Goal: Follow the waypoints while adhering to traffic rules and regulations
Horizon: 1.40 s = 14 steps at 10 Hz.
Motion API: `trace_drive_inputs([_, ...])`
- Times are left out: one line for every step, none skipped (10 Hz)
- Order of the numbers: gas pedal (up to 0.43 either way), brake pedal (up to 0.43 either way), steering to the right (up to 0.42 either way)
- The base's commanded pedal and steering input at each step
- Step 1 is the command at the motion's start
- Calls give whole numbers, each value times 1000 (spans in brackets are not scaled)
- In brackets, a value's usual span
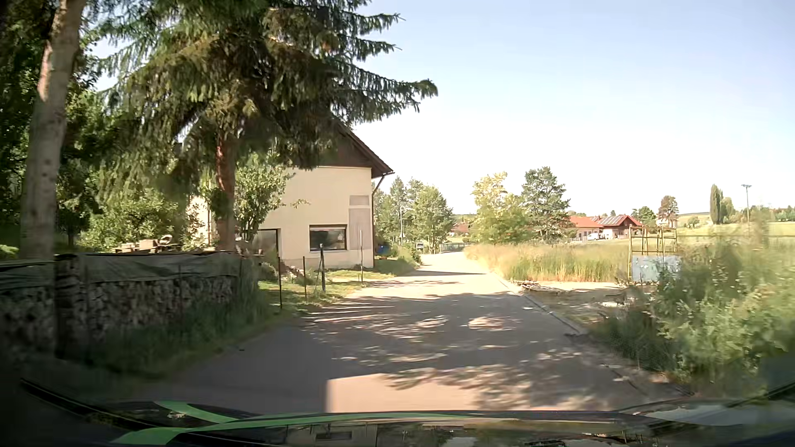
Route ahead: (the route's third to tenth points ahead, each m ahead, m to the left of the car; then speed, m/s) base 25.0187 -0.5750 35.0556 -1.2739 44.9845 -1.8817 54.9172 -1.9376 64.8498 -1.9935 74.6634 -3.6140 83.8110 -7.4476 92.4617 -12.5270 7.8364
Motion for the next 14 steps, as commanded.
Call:
trace_drive_inputs([67,0,26])
trace_drive_inputs([59,0,24])
trace_drive_inputs([28,0,21])
trace_drive_inputs([28,0,18])
trace_drive_inputs([28,0,15])
trace_drive_inputs([28,0,12])
trace_drive_inputs([28,0,12])
trace_drive_inputs([28,0,12])
trace_drive_inputs([28,0,12])
trace_drive_inputs([28,0,12])
trace_drive_inputs([28,0,12])
trace_drive_inputs([28,0,12])
trace_drive_inputs([28,0,12])
trace_drive_inputs([28,0,11])
